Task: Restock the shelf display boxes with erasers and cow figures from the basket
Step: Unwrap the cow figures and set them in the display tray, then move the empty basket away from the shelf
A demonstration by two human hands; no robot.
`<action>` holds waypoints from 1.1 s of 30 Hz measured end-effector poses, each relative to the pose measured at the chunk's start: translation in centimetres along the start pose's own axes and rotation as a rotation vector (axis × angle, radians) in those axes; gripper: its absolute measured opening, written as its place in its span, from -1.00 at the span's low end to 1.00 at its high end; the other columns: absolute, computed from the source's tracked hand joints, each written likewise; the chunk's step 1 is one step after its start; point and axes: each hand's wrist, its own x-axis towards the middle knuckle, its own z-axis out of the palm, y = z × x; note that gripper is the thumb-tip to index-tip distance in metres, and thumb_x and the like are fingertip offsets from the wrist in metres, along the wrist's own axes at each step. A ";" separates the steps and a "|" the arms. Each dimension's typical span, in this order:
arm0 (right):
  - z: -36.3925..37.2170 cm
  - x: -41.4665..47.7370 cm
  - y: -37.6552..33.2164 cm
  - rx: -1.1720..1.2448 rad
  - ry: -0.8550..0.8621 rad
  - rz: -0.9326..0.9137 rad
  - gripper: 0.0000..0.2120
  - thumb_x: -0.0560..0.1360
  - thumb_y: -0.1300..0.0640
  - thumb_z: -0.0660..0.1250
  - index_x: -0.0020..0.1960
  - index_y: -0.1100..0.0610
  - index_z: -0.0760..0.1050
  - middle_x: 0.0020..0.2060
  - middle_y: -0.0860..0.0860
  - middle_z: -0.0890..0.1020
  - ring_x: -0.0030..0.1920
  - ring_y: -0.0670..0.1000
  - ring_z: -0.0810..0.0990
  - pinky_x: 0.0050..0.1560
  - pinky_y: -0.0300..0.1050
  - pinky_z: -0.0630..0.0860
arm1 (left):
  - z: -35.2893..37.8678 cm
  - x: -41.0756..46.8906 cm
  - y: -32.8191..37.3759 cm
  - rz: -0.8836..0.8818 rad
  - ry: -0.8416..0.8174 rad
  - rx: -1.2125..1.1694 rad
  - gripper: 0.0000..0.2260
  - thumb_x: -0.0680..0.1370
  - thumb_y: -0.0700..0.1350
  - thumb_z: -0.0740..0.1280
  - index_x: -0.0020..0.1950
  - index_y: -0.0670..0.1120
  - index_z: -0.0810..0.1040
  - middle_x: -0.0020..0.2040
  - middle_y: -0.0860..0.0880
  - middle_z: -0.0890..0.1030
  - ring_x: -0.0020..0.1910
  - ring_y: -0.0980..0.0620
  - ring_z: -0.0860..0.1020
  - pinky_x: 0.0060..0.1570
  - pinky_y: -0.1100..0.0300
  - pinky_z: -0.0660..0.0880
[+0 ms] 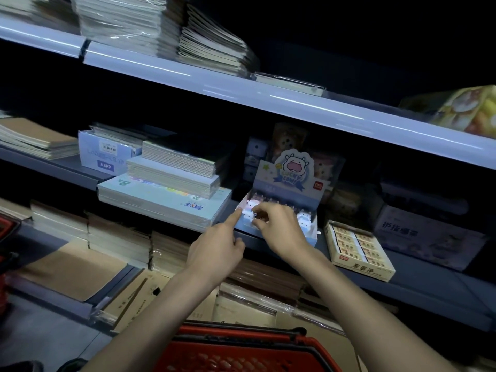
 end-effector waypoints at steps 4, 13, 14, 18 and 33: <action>0.2 -0.2 -0.2 0.007 0.044 0.028 -0.85 0.54 0.05 0.45 0.09 0.03 0.69 -0.06 0.01 0.74 0.00 0.07 0.67 0.03 0.07 0.61 | 0.0 0.0 -0.1 0.008 0.001 0.026 -0.39 0.63 -0.04 0.23 0.64 0.23 0.12 -0.03 0.08 0.62 -0.03 -0.02 0.60 -0.08 -0.03 0.59; -1.1 0.5 -0.5 -0.098 -0.031 0.025 -0.83 0.53 0.11 0.46 0.12 0.06 0.69 0.03 0.05 0.71 0.07 0.11 0.66 0.06 0.04 0.60 | 0.4 0.2 -0.1 0.060 -0.002 0.147 -0.35 0.63 -0.03 0.23 0.66 0.17 0.00 -0.01 0.05 0.65 -0.02 -0.07 0.61 -0.08 -0.03 0.59; -1.5 0.2 -0.6 -0.137 -0.039 -0.006 -0.78 0.54 0.14 0.44 0.18 0.06 0.67 0.10 0.07 0.69 0.11 0.13 0.64 0.09 0.03 0.58 | 0.4 0.1 0.0 0.069 -0.005 0.166 -0.34 0.63 -0.01 0.24 0.66 0.16 -0.01 0.02 0.03 0.66 0.01 -0.10 0.63 -0.06 -0.04 0.58; -2.9 -4.0 -0.7 -0.152 0.017 -0.138 -0.58 0.52 0.22 0.38 0.37 0.07 0.54 0.23 0.09 0.60 0.22 0.18 0.58 0.15 0.08 0.54 | 0.1 -0.7 -0.1 0.115 0.011 0.216 -0.30 0.60 0.02 0.28 0.67 0.11 0.00 0.21 -0.11 0.62 0.15 -0.26 0.61 -0.02 -0.07 0.54; 0.0 -22.9 4.3 -0.181 -0.334 -0.136 -0.21 0.56 -0.19 0.35 0.65 -0.03 0.05 0.62 0.09 0.11 0.62 0.13 0.10 0.58 0.06 0.17 | 3.3 -12.9 -3.9 0.301 -0.154 0.490 -0.24 0.54 0.36 0.07 0.67 0.04 0.04 0.52 -0.17 0.35 0.49 -0.21 0.33 0.43 -0.17 0.35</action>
